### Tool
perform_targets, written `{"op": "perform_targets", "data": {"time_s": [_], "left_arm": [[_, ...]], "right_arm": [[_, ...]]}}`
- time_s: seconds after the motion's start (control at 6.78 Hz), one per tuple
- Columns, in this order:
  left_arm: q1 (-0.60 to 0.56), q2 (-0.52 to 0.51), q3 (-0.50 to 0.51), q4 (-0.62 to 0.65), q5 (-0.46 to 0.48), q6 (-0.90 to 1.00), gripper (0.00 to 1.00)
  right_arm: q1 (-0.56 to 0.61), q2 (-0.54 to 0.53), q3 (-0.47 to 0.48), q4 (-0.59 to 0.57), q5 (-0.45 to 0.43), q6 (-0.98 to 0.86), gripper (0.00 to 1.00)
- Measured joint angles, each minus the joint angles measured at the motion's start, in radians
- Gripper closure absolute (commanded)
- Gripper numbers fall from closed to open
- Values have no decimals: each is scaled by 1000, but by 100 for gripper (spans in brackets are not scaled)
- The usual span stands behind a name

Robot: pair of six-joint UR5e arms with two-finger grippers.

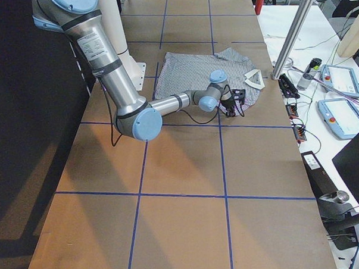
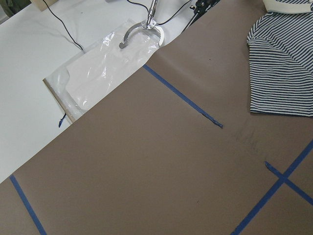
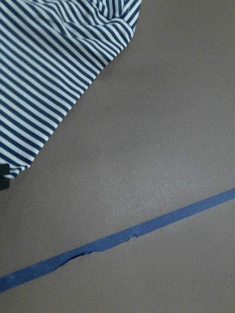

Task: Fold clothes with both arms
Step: 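Grasp the sleeve with the right gripper and fold it inward over the body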

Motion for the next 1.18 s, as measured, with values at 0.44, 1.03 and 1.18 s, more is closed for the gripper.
{"op": "perform_targets", "data": {"time_s": [0.44,1.03,1.18], "left_arm": [[1,0,2,0,0,0,0],[2,-4,4,1,0,0,0],[2,-6,4,1,0,0,0]], "right_arm": [[-12,79,102,-240,-13,97,100],[-126,354,-35,-431,-177,421,95],[-145,392,-80,-432,-209,452,1]]}}
